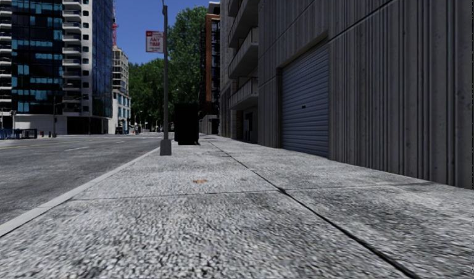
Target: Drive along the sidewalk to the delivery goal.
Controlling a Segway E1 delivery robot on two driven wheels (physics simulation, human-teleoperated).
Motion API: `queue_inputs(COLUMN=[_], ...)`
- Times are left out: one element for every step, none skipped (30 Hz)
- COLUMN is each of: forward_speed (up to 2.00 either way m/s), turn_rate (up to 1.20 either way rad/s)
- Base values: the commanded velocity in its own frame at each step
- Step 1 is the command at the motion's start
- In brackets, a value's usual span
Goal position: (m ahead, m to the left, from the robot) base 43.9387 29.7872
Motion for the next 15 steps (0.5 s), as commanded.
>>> queue_inputs(forward_speed=[2.0, 2.0, 2.0, 2.0, 2.0, 2.0, 2.0, 2.0, 2.0, 2.0, 2.0, 2.0, 2.0, 2.0, 2.0], turn_rate=[0.0, 0.0, 0.0, 0.0, 0.0, 0.0, 0.0, 0.0, 0.0, 0.0, 0.0, 0.0, 0.0, 0.0, 0.0])
